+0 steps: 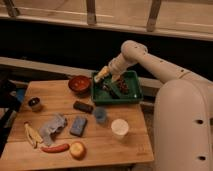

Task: Wipe tray with brush

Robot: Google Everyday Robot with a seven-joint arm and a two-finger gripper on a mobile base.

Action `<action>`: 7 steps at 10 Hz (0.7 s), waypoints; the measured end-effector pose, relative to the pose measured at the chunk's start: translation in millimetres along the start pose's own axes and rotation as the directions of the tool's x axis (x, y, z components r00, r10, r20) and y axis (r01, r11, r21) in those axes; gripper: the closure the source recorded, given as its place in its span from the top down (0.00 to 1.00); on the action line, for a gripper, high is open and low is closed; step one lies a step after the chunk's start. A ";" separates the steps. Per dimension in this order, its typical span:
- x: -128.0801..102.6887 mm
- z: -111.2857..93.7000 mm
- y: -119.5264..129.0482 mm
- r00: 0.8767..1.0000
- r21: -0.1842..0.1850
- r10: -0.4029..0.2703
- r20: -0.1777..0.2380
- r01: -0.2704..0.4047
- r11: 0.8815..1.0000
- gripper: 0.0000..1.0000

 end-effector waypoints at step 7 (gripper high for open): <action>12.8 10.2 0.2 0.998 0.147 -0.064 0.001 0.063 0.987 0.65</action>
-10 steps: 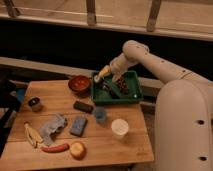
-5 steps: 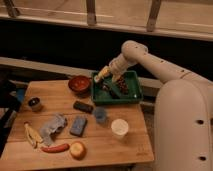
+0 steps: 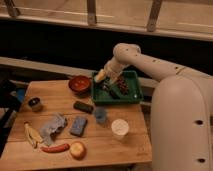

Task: Wipe tray with brush

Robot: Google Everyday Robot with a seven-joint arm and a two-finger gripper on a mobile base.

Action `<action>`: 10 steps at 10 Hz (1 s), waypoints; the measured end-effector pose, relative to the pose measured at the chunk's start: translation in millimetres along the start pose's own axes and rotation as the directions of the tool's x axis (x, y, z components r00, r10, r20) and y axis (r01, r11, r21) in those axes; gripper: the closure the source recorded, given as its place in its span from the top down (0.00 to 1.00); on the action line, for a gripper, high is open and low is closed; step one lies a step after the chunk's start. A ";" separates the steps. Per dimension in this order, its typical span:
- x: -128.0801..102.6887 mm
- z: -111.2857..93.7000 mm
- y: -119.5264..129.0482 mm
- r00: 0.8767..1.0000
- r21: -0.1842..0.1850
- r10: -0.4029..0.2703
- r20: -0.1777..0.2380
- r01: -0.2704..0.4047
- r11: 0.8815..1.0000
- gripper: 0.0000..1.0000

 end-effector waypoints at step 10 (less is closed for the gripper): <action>-12.8 42.0 -26.2 1.000 0.090 -0.022 -0.013 0.023 0.996 0.65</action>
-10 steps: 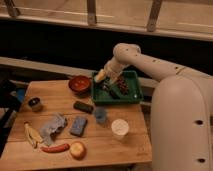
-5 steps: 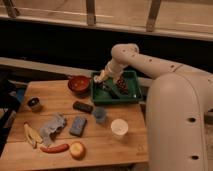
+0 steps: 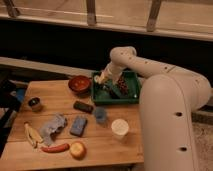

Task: Wipe tray with brush

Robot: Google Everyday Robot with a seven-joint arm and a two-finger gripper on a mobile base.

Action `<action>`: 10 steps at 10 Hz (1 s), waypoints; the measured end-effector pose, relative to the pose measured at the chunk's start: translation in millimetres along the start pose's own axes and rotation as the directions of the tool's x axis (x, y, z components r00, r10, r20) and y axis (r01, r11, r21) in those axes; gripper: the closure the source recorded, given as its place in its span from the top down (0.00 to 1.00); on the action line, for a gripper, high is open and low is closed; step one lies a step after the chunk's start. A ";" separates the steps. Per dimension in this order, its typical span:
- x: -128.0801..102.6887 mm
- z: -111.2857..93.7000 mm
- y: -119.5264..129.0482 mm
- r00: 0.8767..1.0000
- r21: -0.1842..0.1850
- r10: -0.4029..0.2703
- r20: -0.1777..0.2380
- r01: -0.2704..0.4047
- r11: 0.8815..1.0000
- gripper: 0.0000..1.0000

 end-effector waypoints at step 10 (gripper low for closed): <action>1.3 21.5 -16.7 0.999 0.047 0.031 -0.025 -0.029 0.998 0.65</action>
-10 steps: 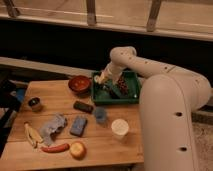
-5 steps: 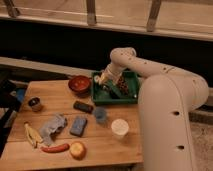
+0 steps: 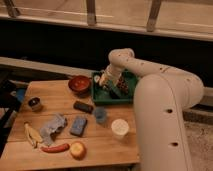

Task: Wipe tray with brush

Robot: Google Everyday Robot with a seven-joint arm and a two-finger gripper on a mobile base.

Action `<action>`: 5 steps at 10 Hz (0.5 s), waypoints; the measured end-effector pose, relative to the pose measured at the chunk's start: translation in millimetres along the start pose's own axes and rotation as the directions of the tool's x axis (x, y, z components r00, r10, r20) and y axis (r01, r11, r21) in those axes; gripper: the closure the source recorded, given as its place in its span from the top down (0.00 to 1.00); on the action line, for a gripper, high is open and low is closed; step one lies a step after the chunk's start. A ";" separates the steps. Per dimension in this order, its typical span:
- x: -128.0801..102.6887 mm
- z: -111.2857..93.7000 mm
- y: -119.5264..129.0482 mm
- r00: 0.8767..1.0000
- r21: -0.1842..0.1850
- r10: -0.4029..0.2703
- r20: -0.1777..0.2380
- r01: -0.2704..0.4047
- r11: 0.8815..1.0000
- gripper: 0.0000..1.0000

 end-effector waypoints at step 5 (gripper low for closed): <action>-10.7 29.9 -15.8 1.000 0.040 -0.014 -0.021 0.015 0.999 0.65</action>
